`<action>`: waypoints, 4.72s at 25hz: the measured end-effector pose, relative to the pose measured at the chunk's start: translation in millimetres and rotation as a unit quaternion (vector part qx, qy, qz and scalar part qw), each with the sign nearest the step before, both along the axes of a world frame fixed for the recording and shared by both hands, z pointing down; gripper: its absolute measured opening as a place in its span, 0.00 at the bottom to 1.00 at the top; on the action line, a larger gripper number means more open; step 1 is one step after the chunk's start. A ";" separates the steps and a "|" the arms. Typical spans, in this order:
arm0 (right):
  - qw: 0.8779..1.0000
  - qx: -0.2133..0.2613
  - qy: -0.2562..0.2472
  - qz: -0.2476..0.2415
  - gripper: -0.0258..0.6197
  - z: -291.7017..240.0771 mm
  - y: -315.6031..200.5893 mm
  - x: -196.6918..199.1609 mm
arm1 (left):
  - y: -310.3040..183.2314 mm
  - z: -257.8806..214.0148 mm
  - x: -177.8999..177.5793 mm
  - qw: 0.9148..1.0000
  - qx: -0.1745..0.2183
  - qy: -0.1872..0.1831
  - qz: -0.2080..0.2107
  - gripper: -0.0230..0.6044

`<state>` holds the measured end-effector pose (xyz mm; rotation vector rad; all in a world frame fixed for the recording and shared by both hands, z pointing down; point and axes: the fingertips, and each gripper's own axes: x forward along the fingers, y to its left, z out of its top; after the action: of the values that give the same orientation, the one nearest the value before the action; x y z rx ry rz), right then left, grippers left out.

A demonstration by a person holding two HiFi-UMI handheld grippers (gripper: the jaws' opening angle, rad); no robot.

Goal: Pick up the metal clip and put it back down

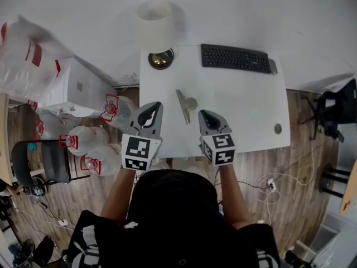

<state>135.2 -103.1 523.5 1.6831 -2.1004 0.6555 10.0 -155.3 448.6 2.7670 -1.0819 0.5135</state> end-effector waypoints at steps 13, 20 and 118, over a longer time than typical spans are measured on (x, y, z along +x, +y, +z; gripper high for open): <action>0.991 -0.121 0.005 -0.054 0.10 94.3 -6.1 -2.4 | -4.5 30.3 1.5 0.999 -0.040 -0.002 -0.028 0.07; 0.985 -0.155 0.010 -0.070 0.14 121.8 -14.7 3.6 | -4.0 40.3 0.3 0.998 -0.051 -0.010 -0.038 0.08; 0.992 0.108 0.051 0.043 0.11 -125.0 -29.4 23.9 | 0.0 -50.2 -17.7 0.998 0.046 0.040 -0.005 0.07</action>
<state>159.1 -132.5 398.5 1.8879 -2.1003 0.3677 -7.7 -155.3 398.5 2.8323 -1.1267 0.3557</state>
